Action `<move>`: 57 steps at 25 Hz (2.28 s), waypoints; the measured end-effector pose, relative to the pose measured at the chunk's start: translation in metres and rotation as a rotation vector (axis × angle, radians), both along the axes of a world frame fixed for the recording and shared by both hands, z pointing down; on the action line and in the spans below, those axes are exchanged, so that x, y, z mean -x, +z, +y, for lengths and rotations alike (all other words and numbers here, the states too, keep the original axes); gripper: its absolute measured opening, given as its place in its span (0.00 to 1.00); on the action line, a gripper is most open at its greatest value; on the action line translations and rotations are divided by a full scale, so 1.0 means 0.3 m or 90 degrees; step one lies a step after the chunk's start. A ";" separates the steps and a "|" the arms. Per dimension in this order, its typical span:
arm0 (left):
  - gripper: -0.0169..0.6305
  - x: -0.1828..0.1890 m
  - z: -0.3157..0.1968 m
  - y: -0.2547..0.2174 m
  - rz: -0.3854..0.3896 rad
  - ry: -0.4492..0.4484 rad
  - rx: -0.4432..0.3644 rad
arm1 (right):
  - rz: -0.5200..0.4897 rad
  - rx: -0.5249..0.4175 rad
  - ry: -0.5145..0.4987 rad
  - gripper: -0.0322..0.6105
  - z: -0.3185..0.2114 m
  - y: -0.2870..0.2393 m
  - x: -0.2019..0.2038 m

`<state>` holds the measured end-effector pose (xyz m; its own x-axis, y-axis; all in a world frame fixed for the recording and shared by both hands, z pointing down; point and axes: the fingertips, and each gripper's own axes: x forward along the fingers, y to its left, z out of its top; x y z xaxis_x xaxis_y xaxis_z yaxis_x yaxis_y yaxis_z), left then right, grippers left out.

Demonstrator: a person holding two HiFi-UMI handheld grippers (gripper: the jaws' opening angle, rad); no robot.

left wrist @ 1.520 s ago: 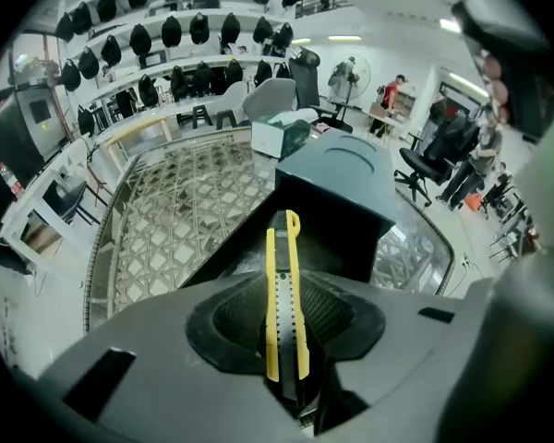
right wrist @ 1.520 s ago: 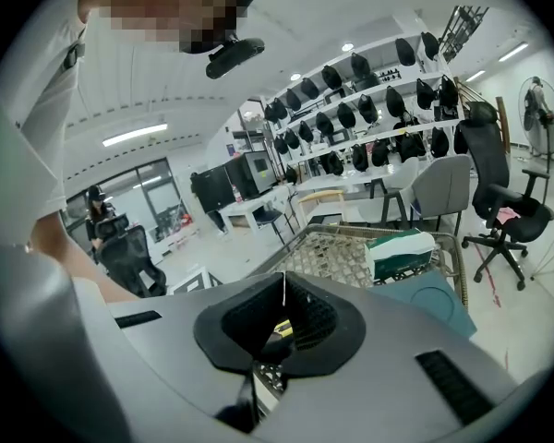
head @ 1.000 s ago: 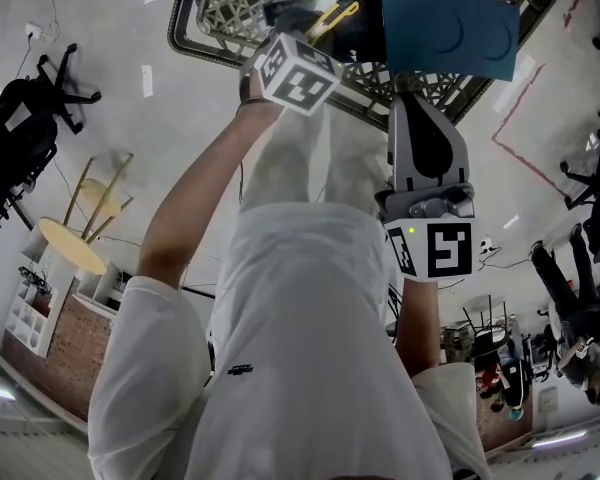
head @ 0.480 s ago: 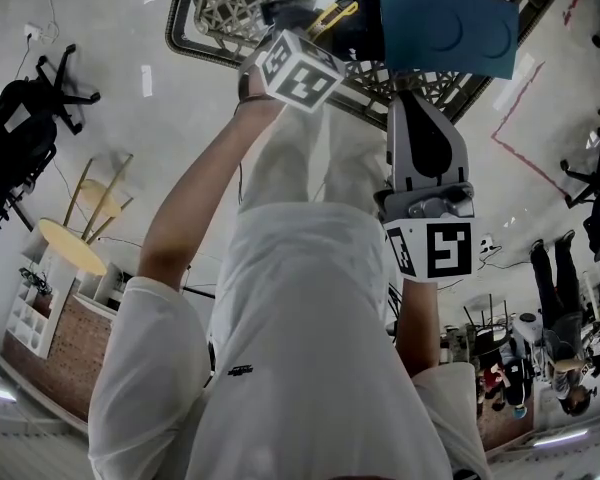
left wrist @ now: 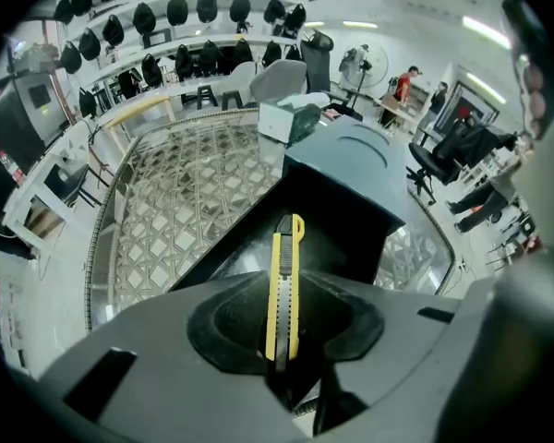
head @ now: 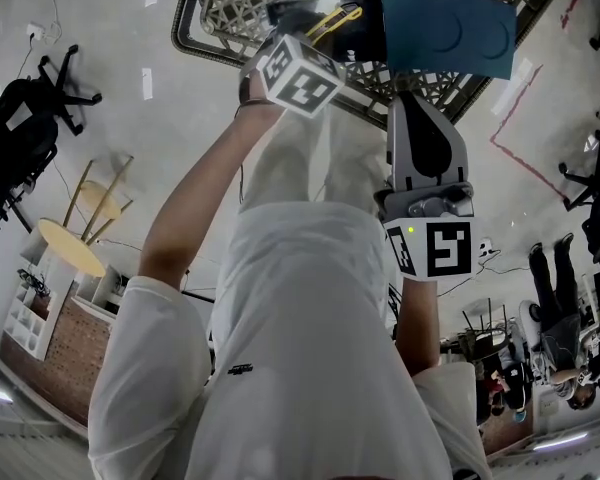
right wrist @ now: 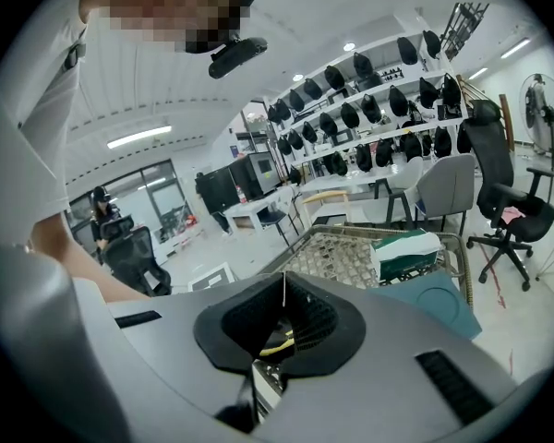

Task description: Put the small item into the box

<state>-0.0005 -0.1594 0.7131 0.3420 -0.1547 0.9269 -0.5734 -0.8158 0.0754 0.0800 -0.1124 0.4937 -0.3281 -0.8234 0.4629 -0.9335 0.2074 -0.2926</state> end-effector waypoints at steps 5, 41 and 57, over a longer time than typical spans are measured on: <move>0.15 0.013 0.002 -0.065 0.012 -0.007 -0.013 | 0.005 -0.020 -0.002 0.05 -0.010 -0.056 0.008; 0.03 0.274 0.020 -1.126 0.251 -0.244 -0.264 | 0.103 -0.169 -0.071 0.05 -0.015 -0.588 0.068; 0.03 0.356 0.038 -1.416 0.346 -0.291 -0.392 | 0.130 -0.227 -0.087 0.05 -0.079 -0.711 0.123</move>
